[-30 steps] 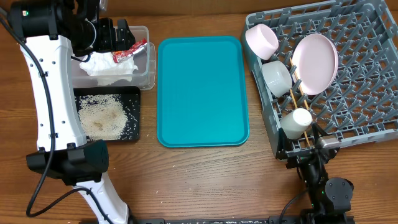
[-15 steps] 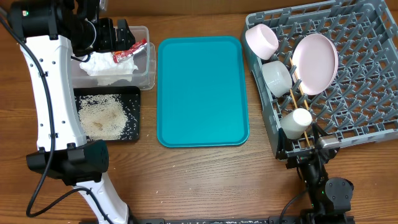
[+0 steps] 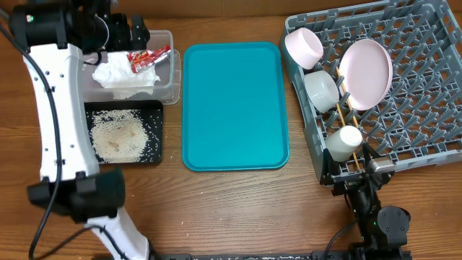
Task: Sort waste into correct bins and load items into the dishwasher
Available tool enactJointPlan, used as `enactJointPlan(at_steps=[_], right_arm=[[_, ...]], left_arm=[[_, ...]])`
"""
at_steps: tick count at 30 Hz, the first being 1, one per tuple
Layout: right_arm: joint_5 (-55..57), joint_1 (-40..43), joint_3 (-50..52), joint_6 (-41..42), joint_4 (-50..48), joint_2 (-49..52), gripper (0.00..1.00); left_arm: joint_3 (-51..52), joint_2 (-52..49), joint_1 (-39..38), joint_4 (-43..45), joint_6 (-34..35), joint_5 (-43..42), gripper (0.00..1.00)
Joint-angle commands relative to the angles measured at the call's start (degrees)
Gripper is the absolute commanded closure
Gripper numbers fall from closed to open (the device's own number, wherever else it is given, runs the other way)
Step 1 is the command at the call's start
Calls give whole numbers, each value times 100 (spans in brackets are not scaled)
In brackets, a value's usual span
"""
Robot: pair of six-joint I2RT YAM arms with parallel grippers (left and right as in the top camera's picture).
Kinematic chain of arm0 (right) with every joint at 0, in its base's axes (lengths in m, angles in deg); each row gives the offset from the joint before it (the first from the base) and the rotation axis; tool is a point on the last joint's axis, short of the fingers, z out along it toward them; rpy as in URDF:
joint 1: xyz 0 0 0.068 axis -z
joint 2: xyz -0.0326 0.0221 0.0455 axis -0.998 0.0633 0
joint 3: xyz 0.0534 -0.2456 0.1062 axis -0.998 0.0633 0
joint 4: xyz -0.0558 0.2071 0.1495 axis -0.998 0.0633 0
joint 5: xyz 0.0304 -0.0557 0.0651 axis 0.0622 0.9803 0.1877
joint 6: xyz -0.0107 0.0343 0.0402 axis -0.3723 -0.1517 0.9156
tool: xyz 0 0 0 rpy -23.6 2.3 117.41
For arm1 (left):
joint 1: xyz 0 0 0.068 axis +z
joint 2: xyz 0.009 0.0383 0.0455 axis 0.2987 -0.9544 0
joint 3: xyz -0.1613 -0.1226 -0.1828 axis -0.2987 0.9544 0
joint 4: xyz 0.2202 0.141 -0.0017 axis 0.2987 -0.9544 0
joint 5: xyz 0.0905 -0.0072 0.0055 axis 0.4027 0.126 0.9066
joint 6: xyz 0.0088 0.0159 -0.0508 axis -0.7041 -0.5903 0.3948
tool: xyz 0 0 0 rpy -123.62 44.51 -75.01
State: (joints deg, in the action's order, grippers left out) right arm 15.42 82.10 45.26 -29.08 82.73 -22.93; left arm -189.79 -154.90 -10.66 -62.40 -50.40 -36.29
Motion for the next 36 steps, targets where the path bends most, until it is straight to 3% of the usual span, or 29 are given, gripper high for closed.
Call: enactJointPlan(at_steps=[1, 7, 20, 29, 36], right_arm=[[-48, -37, 61, 26, -35, -63, 0], [-48, -37, 61, 26, -37, -63, 0], [-48, -37, 61, 26, -35, -63, 0], [-48, -37, 61, 26, -35, -63, 0], [-48, -37, 61, 26, -35, -63, 0]], left_arm=[[1255, 1119, -92, 903, -310, -227, 0], [4538, 3318, -90, 3182, -833, -345, 0], [10067, 7901, -85, 6078, -1126, 13, 0], [12264, 9978, -223, 7357, -1123, 177, 0], [12957, 10915, -302, 7390, -1128, 422, 0]])
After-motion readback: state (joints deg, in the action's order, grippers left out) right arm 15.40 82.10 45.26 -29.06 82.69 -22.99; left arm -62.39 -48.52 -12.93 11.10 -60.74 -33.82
